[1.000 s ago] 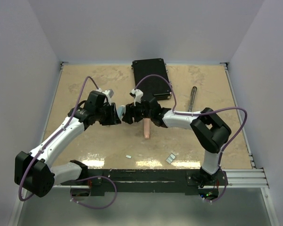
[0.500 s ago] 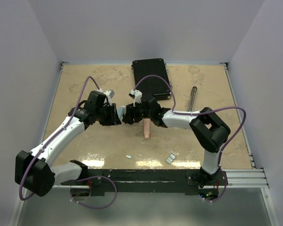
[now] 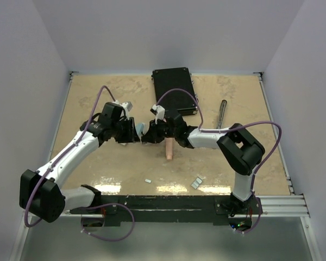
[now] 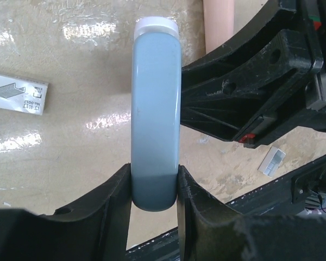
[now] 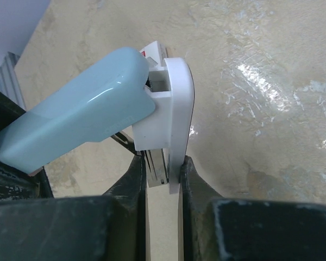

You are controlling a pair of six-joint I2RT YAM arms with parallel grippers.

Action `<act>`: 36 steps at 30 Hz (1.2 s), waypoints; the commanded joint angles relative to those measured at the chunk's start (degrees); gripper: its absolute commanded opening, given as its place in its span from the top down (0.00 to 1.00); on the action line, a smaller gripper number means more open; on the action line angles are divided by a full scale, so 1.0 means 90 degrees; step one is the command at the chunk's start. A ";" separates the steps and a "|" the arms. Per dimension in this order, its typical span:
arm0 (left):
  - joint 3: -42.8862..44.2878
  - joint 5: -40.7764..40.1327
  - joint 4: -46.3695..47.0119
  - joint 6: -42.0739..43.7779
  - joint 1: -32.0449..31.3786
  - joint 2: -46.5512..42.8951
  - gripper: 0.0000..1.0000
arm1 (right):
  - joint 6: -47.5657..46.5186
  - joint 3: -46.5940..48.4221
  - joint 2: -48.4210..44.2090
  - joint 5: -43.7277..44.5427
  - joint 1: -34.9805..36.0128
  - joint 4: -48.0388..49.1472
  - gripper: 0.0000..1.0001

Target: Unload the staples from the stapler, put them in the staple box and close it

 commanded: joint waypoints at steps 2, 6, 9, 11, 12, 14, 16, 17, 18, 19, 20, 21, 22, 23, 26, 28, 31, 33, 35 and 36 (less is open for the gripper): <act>0.0439 0.0658 0.0406 -0.0033 -0.0047 -0.0050 0.96 | 0.0686 -0.0252 -0.0136 -0.0675 -0.0204 0.0954 1.00; 0.0497 0.0590 0.0397 -0.0004 -0.0057 -0.0050 0.61 | 0.0746 -0.0350 -0.0204 -0.0735 -0.0253 0.0925 1.00; 0.0605 0.0443 0.0435 0.0249 -0.0047 -0.0069 0.33 | 0.0892 -0.0311 -0.0204 -0.0939 -0.0322 0.0750 1.00; 0.0663 0.0346 0.0679 0.0610 -0.0047 -0.0070 0.28 | 0.1019 -0.0262 -0.0194 -0.1057 -0.0380 0.0564 1.00; 0.0693 0.0345 0.0747 0.0747 -0.0047 -0.0050 0.26 | 0.1058 -0.0223 -0.0194 -0.1173 -0.0400 0.0505 1.00; 0.0751 0.0287 0.0982 0.1206 -0.0047 -0.0089 0.21 | 0.1146 -0.0174 -0.0204 -0.1291 -0.0439 0.0359 1.00; 0.0742 0.0073 0.1264 0.1837 -0.0047 -0.0225 0.18 | 0.1243 -0.0164 -0.0224 -0.1486 -0.0497 0.0300 1.00; 0.0548 0.0072 0.1440 0.2122 -0.0047 -0.0332 0.17 | 0.1254 -0.0174 -0.0282 -0.1555 -0.0517 0.0290 1.00; 0.0353 0.0091 0.1703 0.2444 -0.0047 -0.0691 0.17 | 0.1273 -0.0174 -0.0311 -0.1662 -0.0517 0.0251 1.00; 0.0090 0.0188 0.2392 0.3027 -0.0066 -0.0927 0.17 | 0.1283 -0.0174 -0.0341 -0.1711 -0.0546 0.0212 1.00; -0.0483 0.0324 0.2776 0.3227 -0.0067 -0.1209 0.17 | 0.1283 -0.0164 -0.0380 -0.1760 -0.0566 0.0173 1.00; -0.0798 0.0597 0.3166 0.3722 -0.0067 -0.1783 0.17 | 0.1283 -0.0164 -0.0477 -0.1818 -0.0576 0.0096 1.00; -0.1062 0.1199 0.3789 0.4442 -0.0086 -0.2069 0.17 | 0.1293 -0.0164 -0.0507 -0.1935 -0.0634 0.0056 1.00; -0.1490 0.1485 0.3998 0.4778 -0.0096 -0.2323 0.16 | 0.1312 -0.0183 -0.0555 -0.2004 -0.0673 0.0017 1.00; -0.2117 0.2443 0.4605 0.6077 -0.0145 -0.3086 0.15 | 0.1458 -0.0242 -0.0741 -0.2063 -0.0849 -0.0159 1.00; -0.2285 0.2601 0.4761 0.6566 -0.0184 -0.3311 0.16 | 0.1546 -0.0281 -0.0916 -0.2131 -0.0917 -0.0179 1.00; -0.2461 0.2397 0.4704 0.7007 -0.0203 -0.3341 0.17 | 0.1498 -0.0252 -0.1063 -0.2229 -0.0937 -0.0315 1.00; -0.2491 0.2367 0.4567 0.7251 -0.0242 -0.3322 0.19 | 0.1488 -0.0242 -0.1132 -0.2385 -0.0937 -0.0383 1.00; -0.2568 0.2318 0.4605 0.7437 -0.0262 -0.3322 0.19 | 0.1498 -0.0262 -0.1229 -0.2434 -0.0937 -0.0403 1.00; -0.2598 0.2289 0.4693 0.7534 -0.0281 -0.3322 0.19 | 0.1488 -0.0262 -0.1259 -0.2444 -0.0937 -0.0442 1.00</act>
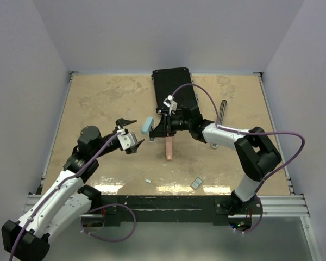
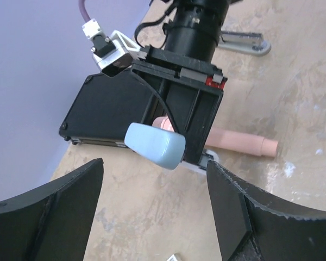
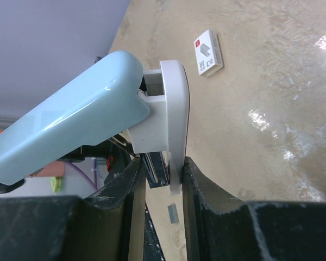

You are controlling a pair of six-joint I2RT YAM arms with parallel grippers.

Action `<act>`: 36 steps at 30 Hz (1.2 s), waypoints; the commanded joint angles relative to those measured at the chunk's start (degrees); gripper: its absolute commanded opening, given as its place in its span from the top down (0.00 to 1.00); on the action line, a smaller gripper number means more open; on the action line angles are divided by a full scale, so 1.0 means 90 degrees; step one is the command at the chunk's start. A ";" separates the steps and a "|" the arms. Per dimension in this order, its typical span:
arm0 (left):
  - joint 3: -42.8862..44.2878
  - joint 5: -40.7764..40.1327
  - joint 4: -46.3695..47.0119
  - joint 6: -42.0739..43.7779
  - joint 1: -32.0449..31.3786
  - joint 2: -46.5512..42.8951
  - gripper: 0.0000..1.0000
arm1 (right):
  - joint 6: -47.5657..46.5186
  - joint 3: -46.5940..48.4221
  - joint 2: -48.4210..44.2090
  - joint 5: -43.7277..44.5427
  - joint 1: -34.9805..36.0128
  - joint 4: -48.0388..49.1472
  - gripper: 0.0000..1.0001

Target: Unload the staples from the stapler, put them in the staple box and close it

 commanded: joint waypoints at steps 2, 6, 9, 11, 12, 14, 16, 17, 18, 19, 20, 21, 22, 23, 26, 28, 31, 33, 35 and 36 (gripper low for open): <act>-0.0264 0.0042 0.0635 0.0978 -0.0085 0.0013 0.19 | 0.0084 0.0030 -0.0445 -0.0426 0.0037 -0.0037 1.00; -0.0294 0.0002 0.0870 0.0988 -0.0201 0.0169 0.19 | 0.0055 -0.0068 -0.0641 -0.0397 0.0037 -0.0027 1.00; -0.0430 -0.0036 0.1220 0.0979 -0.0328 0.0237 0.19 | 0.0045 -0.0195 -0.0719 -0.0426 0.0056 -0.0037 1.00; -0.0577 -0.0114 0.1446 0.0959 -0.0397 0.0276 0.19 | -0.0052 -0.0244 -0.0729 -0.0465 0.0085 -0.0095 1.00; -0.0597 -0.0115 0.1621 0.0930 -0.0446 0.0296 0.19 | -0.0081 -0.0254 -0.0749 -0.0465 0.0105 -0.0153 1.00; -0.0597 -0.0115 0.1749 0.0900 -0.0495 0.0383 0.20 | -0.0179 -0.0283 -0.0749 -0.0475 0.0163 -0.0193 1.00; -0.0626 -0.0076 0.2002 0.0822 -0.0553 0.0403 0.21 | -0.0248 -0.0273 -0.0719 -0.0504 0.0232 -0.0261 1.00; -0.0646 -0.0047 0.2110 0.0793 -0.0573 0.0413 0.21 | -0.0267 -0.0273 -0.0690 -0.0514 0.0242 -0.0281 1.00; -0.0646 0.0002 0.2294 0.0706 -0.0592 0.0413 0.22 | -0.0296 -0.0273 -0.0680 -0.0514 0.0271 -0.0320 1.00; -0.0646 0.0032 0.2345 0.0676 -0.0593 0.0433 0.23 | -0.0296 -0.0293 -0.0690 -0.0514 0.0290 -0.0330 1.00; -0.0636 0.0071 0.2365 0.0666 -0.0593 0.0491 0.25 | -0.0306 -0.0293 -0.0709 -0.0514 0.0300 -0.0320 1.00; -0.0626 0.0119 0.2345 0.0666 -0.0593 0.0511 0.27 | -0.0306 -0.0312 -0.0719 -0.0514 0.0320 -0.0330 1.00; -0.0617 0.0120 0.2336 0.0666 -0.0593 0.0530 0.28 | -0.0326 -0.0332 -0.0777 -0.0523 0.0339 -0.0330 1.00; -0.0626 0.0120 0.2297 0.0685 -0.0593 0.0559 0.31 | -0.0345 -0.0351 -0.0797 -0.0523 0.0339 -0.0340 1.00; -0.0655 0.0032 0.2219 0.0831 -0.0593 0.0579 0.38 | -0.0482 -0.0419 -0.0905 -0.0523 0.0388 -0.0427 1.00; -0.0626 -0.0134 0.2179 0.0880 -0.0593 0.0599 0.42 | -0.0667 -0.0507 -0.0983 -0.0504 0.0417 -0.0486 1.00; -0.0519 -0.0339 0.2082 0.0920 -0.0593 0.0686 0.46 | -0.0843 -0.0702 -0.1041 -0.0504 0.0418 -0.0525 1.00; -0.0393 -0.0504 0.2013 0.0861 -0.0583 0.0784 0.45 | -0.0921 -0.0820 -0.1129 -0.0562 0.0456 -0.0447 1.00; -0.0334 -0.0544 0.1984 0.0735 -0.0573 0.0930 0.41 | -0.0999 -0.0947 -0.1246 -0.0572 0.0486 -0.0447 1.00; -0.0256 -0.0544 0.1974 0.0666 -0.0573 0.0979 0.40 | -0.1087 -0.0986 -0.1305 -0.0563 0.0525 -0.0447 1.00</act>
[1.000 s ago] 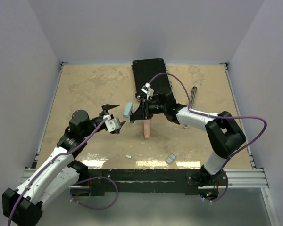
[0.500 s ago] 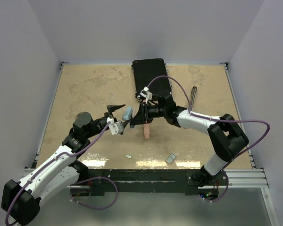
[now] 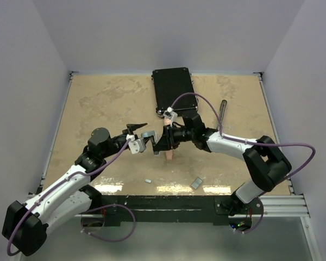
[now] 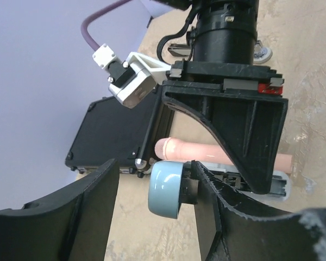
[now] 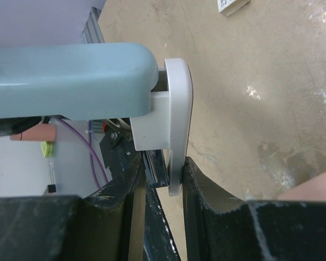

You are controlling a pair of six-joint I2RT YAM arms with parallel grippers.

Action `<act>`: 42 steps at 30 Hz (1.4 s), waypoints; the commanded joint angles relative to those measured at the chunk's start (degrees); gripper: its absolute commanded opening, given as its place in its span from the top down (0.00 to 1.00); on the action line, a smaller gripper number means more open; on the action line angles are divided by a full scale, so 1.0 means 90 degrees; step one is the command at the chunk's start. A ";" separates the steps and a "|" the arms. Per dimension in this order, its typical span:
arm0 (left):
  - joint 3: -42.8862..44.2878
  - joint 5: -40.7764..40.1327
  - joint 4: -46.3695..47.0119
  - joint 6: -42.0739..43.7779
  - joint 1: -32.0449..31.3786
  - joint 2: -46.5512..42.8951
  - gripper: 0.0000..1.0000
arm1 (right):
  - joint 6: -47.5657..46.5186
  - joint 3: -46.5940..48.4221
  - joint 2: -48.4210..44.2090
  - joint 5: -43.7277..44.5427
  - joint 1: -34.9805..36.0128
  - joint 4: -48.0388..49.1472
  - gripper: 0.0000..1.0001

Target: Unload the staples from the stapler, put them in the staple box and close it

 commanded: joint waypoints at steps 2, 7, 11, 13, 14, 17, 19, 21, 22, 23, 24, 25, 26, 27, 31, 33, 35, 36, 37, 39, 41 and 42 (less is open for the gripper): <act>0.0459 -0.0331 0.0194 -0.0271 0.0053 0.0356 0.39 | -0.0577 -0.0243 -0.0555 -0.0393 0.0195 0.0102 1.00; 0.0713 -0.0448 0.0292 -0.0770 0.0161 0.0580 0.36 | -0.0841 -0.0380 -0.0916 -0.0461 0.0439 -0.0015 1.00; 0.0937 -0.0350 0.0146 -0.1170 0.0239 0.0708 0.36 | -0.0880 -0.0497 -0.1083 -0.0520 0.0478 -0.0044 1.00; 0.1103 -0.0234 0.0038 -0.1336 0.0287 0.0737 0.34 | -0.0949 -0.0536 -0.1112 -0.0491 0.0468 -0.0122 1.00; 0.1152 -0.0165 -0.0001 -0.1482 0.0307 0.0728 0.34 | -0.0968 -0.0546 -0.1112 -0.0481 0.0478 -0.0161 1.00; 0.1328 0.0137 -0.0128 -0.1727 0.0424 0.0630 0.32 | -0.0949 -0.0624 -0.1190 -0.0500 0.0468 -0.0104 1.00; 0.1474 0.0411 -0.0283 -0.1835 0.0492 0.0581 0.29 | -0.0959 -0.0692 -0.1229 -0.0520 0.0478 -0.0084 1.00; 0.1688 0.0654 -0.0440 -0.1972 0.0512 0.0629 0.26 | -0.0968 -0.0741 -0.1268 -0.0520 0.0478 -0.0084 1.00; 0.1767 0.0704 -0.0673 -0.1962 0.0522 0.0659 0.25 | -0.0978 -0.0751 -0.1288 -0.0510 0.0478 -0.0084 1.00; 0.1826 0.0734 -0.0772 -0.1952 0.0522 0.0707 0.25 | -0.0969 -0.0761 -0.1327 -0.0510 0.0468 -0.0074 1.00; 0.1952 0.0686 -0.0870 -0.1943 0.0522 0.0814 0.25 | -0.0959 -0.0800 -0.1346 -0.0520 0.0478 -0.0055 1.00; 0.1992 0.0656 -0.0996 -0.1943 0.0532 0.0873 0.25 | -0.0949 -0.0810 -0.1366 -0.0539 0.0468 -0.0035 1.00; 0.2031 0.0627 -0.1027 -0.1952 0.0532 0.0922 0.25 | -0.0939 -0.0829 -0.1414 -0.0549 0.0478 -0.0006 1.00; 0.2090 0.0597 -0.1056 -0.1972 0.0542 0.1010 0.26 | -0.0949 -0.0858 -0.1425 -0.0578 0.0468 0.0004 1.00; 0.2100 0.0802 -0.0726 -0.2517 0.0590 0.1079 0.26 | -0.0891 -0.0917 -0.1435 -0.0656 0.0468 0.0072 1.00; 0.2081 0.1104 -0.0588 -0.2752 0.0600 0.1098 0.26 | -0.0638 -0.0966 -0.1522 -0.0715 0.0478 0.0247 1.00; 0.2032 0.1512 -0.0470 -0.3103 0.0600 0.1108 0.26 | -0.0307 -0.0976 -0.1610 -0.0715 0.0468 0.0521 1.00; 0.2022 0.1583 -0.0441 -0.3250 0.0600 0.1118 0.26 | -0.0208 -0.0937 -0.1678 -0.0715 0.0478 0.0580 1.00; 0.2012 0.1583 -0.0451 -0.3648 0.0600 0.1128 0.26 | -0.0129 -0.0898 -0.1708 -0.0696 0.0478 0.0629 1.00; 0.2031 0.1321 -0.0683 -0.4021 0.0600 0.1205 0.25 | 0.0047 -0.0752 -0.1756 -0.0647 0.0468 0.0639 1.00; 0.2129 0.1368 -0.1025 -0.4257 0.0610 0.1274 0.23 | 0.0134 -0.0615 -0.1757 -0.0637 0.0478 0.0639 1.00; 0.2139 0.1436 -0.1259 -0.4257 0.0610 0.1303 0.21 | 0.0164 -0.0576 -0.1757 -0.0637 0.0478 0.0649 1.00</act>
